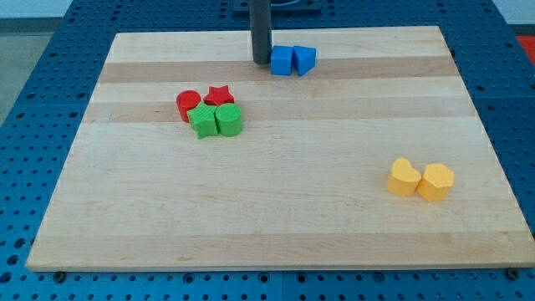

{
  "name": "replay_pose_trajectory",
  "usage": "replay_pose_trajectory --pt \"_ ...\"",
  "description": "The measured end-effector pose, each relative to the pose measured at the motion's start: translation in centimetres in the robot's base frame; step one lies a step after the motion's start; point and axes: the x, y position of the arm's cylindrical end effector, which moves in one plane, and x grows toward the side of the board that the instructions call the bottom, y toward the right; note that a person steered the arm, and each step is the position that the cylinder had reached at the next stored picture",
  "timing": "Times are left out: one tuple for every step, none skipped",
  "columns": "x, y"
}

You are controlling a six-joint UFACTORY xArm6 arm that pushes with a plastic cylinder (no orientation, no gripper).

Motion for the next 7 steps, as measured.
replay_pose_trajectory --pt "-0.5 0.7" --pt "-0.6 1.9" --pt "-0.6 2.8" --pt "-0.6 3.9" --pt "-0.6 5.0" --pt "-0.6 6.2" --pt "-0.6 7.1"
